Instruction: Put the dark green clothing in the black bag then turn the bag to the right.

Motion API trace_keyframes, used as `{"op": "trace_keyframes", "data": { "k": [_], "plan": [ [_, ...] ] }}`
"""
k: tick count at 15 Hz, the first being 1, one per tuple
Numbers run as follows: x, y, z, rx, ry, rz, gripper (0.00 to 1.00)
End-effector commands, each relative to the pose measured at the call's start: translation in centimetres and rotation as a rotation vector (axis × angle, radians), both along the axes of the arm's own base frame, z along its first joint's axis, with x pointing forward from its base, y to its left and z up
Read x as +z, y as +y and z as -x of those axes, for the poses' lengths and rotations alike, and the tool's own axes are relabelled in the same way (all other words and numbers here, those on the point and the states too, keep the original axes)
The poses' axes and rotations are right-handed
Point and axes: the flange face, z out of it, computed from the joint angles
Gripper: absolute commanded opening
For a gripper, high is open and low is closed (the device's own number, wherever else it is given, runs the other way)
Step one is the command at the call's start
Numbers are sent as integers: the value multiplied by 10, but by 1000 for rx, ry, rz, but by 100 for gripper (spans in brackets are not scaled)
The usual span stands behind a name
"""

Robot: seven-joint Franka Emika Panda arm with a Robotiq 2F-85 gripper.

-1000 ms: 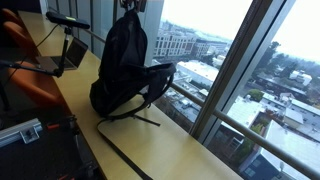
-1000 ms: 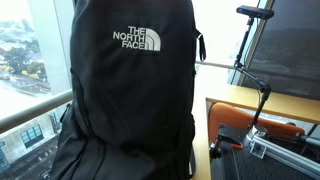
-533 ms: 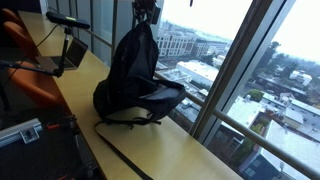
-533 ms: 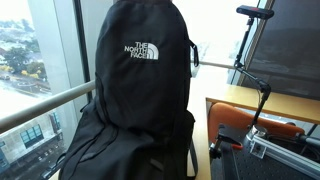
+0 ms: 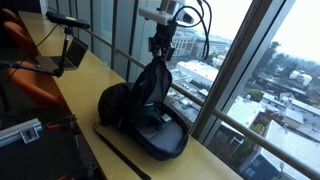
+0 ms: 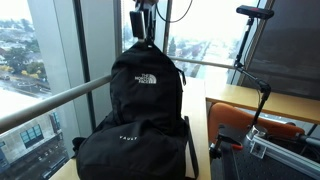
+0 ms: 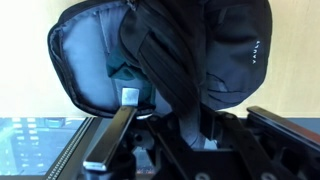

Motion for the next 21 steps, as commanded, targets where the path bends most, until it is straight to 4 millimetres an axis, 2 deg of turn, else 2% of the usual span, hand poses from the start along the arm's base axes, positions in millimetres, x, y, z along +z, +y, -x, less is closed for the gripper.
{"op": "trace_keyframes", "data": {
  "k": [1, 4, 6, 8, 10, 15, 19, 21],
  "plan": [
    [-36, -12, -19, 11, -9, -51, 1],
    [-58, -26, -27, 9, -3, -65, 1],
    [-61, -33, -27, 11, -3, -68, 3],
    [-52, -39, -24, 11, -11, -67, 28],
    [-33, -45, -19, 6, -30, -61, 36],
    [48, -54, 15, 0, -118, -24, 71],
    [119, -40, 57, 16, -202, 2, 99],
    [135, -25, 76, 39, -223, -2, 100]
  ]
}}
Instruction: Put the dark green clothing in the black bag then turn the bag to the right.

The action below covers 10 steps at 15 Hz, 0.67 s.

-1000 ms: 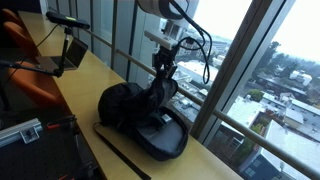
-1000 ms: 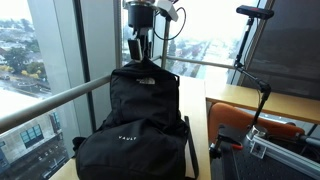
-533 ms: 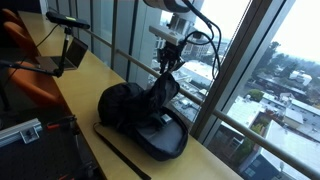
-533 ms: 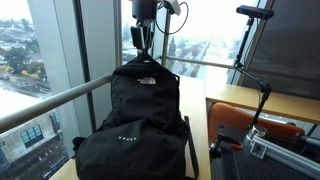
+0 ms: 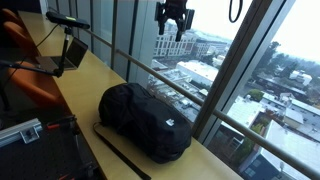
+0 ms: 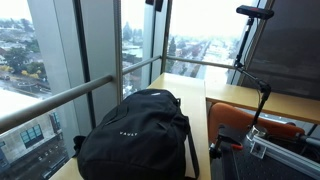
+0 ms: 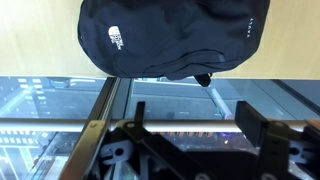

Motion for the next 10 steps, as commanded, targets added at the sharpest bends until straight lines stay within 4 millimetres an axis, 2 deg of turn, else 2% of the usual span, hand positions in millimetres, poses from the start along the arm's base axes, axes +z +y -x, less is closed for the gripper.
{"op": "trace_keyframes", "data": {
  "k": [1, 3, 4, 6, 10],
  "plan": [
    [24, 26, 44, 50, -25, 5, 100],
    [22, 46, 62, 82, -32, -2, 100],
    [28, 32, 40, 48, -24, 3, 100],
    [24, 46, 53, 71, -14, 4, 100],
    [19, 48, 57, 73, -10, 4, 100]
  ]
}}
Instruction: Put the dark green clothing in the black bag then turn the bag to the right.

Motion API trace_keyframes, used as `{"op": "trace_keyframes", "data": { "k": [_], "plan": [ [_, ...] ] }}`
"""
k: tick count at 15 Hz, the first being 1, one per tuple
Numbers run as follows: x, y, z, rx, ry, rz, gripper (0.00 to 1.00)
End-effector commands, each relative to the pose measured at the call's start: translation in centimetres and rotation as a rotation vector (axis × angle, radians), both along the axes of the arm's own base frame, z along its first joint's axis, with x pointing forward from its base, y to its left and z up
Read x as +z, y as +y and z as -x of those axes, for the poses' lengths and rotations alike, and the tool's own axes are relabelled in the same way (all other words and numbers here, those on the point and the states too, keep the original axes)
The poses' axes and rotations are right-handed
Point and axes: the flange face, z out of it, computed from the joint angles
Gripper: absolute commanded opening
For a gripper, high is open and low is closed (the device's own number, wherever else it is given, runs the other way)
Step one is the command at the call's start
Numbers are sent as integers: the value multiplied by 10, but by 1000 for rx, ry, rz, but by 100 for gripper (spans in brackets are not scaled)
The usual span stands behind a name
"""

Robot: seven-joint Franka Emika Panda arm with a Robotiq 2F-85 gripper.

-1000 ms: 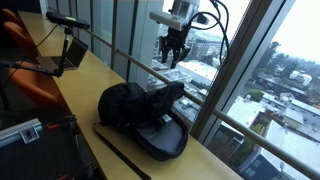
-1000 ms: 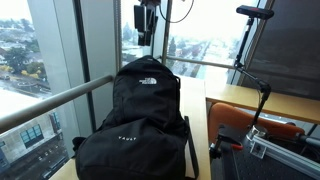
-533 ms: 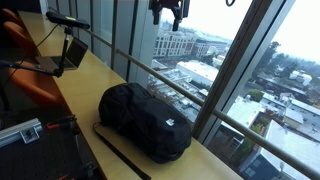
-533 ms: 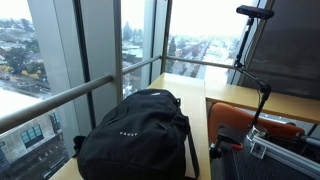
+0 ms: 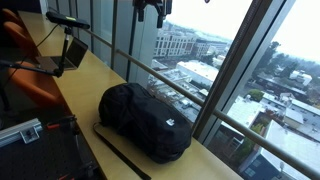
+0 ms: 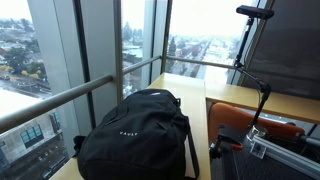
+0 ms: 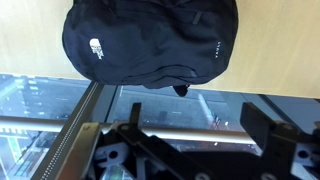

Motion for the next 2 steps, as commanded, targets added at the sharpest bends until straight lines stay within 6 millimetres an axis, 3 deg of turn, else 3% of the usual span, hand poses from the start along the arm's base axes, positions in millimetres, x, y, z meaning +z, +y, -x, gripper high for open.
{"op": "trace_keyframes", "data": {
  "k": [1, 2],
  "plan": [
    [0, 0, 0, 0, 2, 0, 100],
    [0, 0, 0, 0, 2, 0, 100]
  ]
}}
